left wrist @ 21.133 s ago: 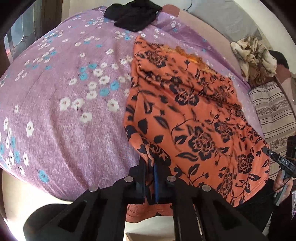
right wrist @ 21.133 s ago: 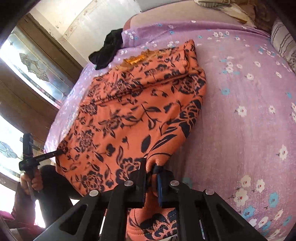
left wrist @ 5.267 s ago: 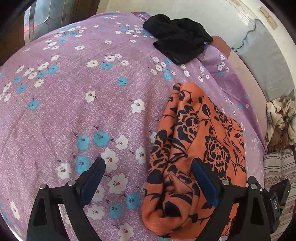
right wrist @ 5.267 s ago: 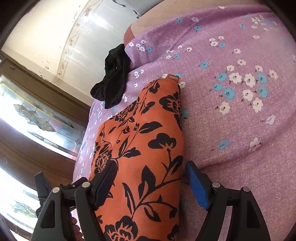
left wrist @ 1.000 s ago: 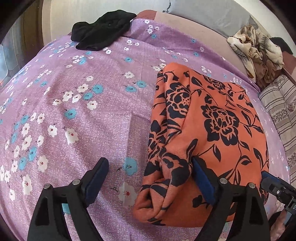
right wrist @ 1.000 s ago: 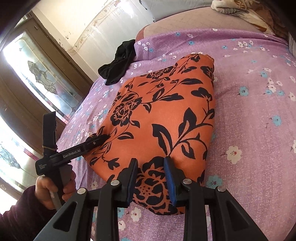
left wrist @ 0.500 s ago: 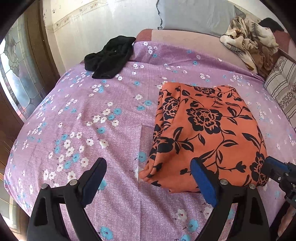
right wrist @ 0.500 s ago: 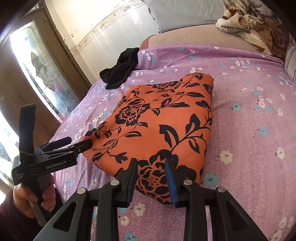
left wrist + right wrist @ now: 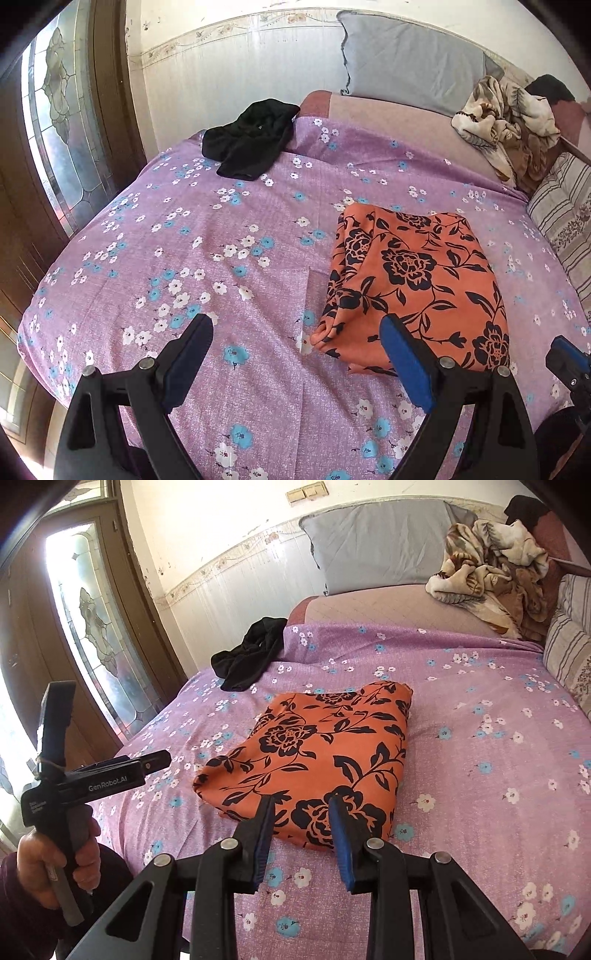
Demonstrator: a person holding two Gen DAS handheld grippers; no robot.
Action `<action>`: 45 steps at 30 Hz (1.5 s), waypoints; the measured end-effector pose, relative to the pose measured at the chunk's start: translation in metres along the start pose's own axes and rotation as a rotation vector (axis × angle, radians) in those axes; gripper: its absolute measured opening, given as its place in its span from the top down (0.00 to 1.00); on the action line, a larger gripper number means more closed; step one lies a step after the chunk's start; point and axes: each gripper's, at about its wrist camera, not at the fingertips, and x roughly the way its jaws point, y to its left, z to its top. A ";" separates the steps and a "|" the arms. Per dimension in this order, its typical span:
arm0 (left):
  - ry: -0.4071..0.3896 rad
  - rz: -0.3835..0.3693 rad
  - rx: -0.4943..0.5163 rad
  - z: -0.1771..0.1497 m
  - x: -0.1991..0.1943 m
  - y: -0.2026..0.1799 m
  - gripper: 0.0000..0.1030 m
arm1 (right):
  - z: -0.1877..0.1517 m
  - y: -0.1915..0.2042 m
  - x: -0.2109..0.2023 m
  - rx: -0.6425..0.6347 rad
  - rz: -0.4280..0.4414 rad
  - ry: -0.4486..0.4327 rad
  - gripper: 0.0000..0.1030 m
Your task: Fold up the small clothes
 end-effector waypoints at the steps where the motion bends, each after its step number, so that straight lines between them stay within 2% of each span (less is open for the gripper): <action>1: -0.004 0.008 0.008 -0.001 -0.002 -0.001 0.11 | 0.000 0.002 -0.003 -0.002 -0.004 -0.006 0.67; 7: -0.073 0.030 0.094 -0.001 -0.027 -0.017 0.11 | 0.000 0.010 -0.014 -0.002 -0.007 -0.030 0.67; 17: -0.179 0.019 0.148 0.010 -0.079 -0.037 0.09 | 0.014 0.025 -0.038 -0.024 -0.032 -0.099 0.67; 24: -0.213 0.008 0.126 0.020 -0.103 -0.044 0.07 | 0.025 0.028 -0.064 -0.040 -0.078 -0.158 0.64; 25: -0.217 0.009 0.128 0.020 -0.105 -0.045 0.07 | 0.026 0.029 -0.067 -0.041 -0.083 -0.167 0.58; 26: -0.218 0.011 0.131 0.021 -0.108 -0.046 0.07 | 0.027 0.030 -0.070 -0.041 -0.085 -0.180 0.46; 27: -0.220 0.013 0.132 0.021 -0.111 -0.046 0.07 | 0.028 0.031 -0.074 -0.045 -0.082 -0.195 0.43; 33: -0.223 0.019 0.114 0.023 -0.122 -0.045 0.06 | 0.031 0.044 -0.083 -0.085 -0.096 -0.229 0.43; 38: -0.230 0.079 0.108 0.023 -0.128 -0.045 0.06 | 0.030 0.047 -0.086 -0.101 -0.124 -0.249 0.43; 45: -0.229 0.078 0.091 0.022 -0.134 -0.040 0.06 | 0.032 0.044 -0.092 -0.085 -0.131 -0.262 0.43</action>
